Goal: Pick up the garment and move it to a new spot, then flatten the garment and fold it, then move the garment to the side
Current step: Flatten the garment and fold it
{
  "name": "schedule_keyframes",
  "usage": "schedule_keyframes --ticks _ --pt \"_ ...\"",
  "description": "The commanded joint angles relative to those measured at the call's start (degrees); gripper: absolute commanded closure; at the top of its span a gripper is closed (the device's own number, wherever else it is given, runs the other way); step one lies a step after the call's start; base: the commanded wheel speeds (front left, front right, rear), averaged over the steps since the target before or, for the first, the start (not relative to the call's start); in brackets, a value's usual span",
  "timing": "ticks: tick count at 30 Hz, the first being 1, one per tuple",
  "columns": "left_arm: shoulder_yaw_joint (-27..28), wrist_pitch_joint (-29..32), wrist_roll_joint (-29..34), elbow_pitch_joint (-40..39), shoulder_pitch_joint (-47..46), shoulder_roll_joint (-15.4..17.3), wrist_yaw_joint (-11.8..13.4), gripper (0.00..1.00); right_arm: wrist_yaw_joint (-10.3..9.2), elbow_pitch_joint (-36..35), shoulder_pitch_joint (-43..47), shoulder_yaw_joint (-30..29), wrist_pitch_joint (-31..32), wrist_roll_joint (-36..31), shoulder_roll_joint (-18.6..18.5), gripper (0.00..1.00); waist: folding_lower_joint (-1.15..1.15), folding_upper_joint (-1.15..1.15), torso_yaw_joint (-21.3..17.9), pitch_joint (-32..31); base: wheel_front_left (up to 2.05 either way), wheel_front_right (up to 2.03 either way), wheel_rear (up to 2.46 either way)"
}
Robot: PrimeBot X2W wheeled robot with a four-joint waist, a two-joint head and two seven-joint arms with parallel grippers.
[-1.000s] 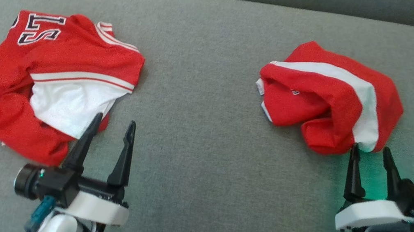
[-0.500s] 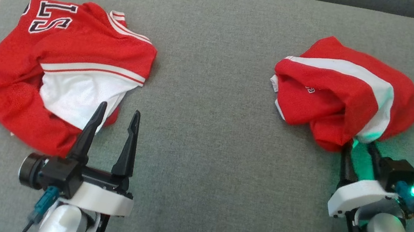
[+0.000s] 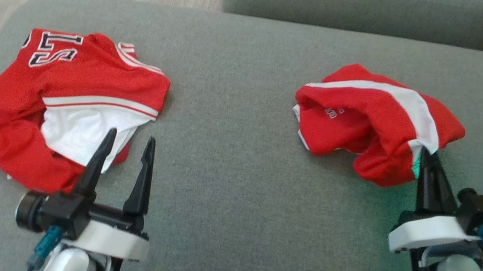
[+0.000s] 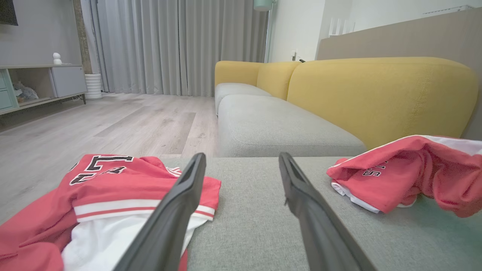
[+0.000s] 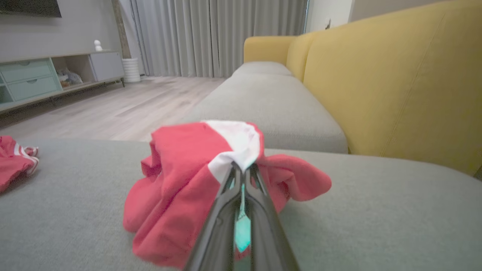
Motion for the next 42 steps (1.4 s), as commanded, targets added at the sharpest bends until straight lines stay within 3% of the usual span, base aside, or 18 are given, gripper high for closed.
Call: schedule_keyframes --ticks 1,7,14,21,27,31,35,39,42 --pt "1.97 -0.3 -0.26 -1.5 0.16 -0.02 0.04 0.0 0.44 -3.41 -1.48 0.67 -0.36 -0.25 -0.23 1.0 0.01 0.0 -0.66 -1.5 0.0 0.0 0.0" --pt "1.21 -0.3 -1.19 -1.44 2.05 -0.04 0.21 0.0 0.44 -5.61 -4.45 -3.46 -0.33 -4.33 -0.23 1.0 0.01 0.0 -0.54 -4.17 0.0 0.0 0.0" --pt "0.62 -0.3 -1.58 -1.57 2.92 -0.04 0.28 0.0 0.44 -3.09 -15.34 -3.93 2.11 -11.05 -0.74 1.0 0.01 0.0 1.5 -6.45 0.0 0.0 0.0" --pt "0.43 -0.3 -2.4 -1.84 4.3 -0.04 0.85 0.0 0.44 3.02 -26.22 0.76 4.88 -9.96 -1.47 1.0 0.01 0.0 4.18 -7.71 0.0 0.0 0.0" --pt "0.9 -0.3 -2.28 -1.97 5.59 -0.05 0.92 0.0 0.44 5.33 -30.0 5.91 6.17 -7.38 -0.87 1.0 0.01 0.0 5.03 -8.57 0.0 0.0 0.0" --pt "1.3 -0.3 -2.16 -2.05 6.2 -0.05 0.94 0.0 0.44 4.5 -31.7 9.64 8.14 -2.52 -0.35 1.0 0.01 0.0 4.99 -9.23 0.0 0.0 0.0" --pt "1.44 -0.3 -2.01 -2.17 6.56 -0.05 0.9 0.0 0.44 1.0 -32.76 12.69 11.92 10.66 -0.27 1.0 0.01 0.0 4.62 -9.61 0.0 0.0 0.0" --pt "1.0 -0.3 -2.18 -2.35 6.68 -0.05 0.84 0.0 0.44 -0.59 -33.22 8.89 15.29 21.65 -0.25 1.0 0.01 0.0 4.08 -9.79 0.0 0.0 0.0" --pt "0.8 -0.3 -2.21 -2.45 6.61 -0.05 0.86 0.0 0.44 0.44 -32.51 5.13 16.69 21.64 -0.25 1.0 0.01 0.0 3.73 -9.51 0.0 0.0 0.0"
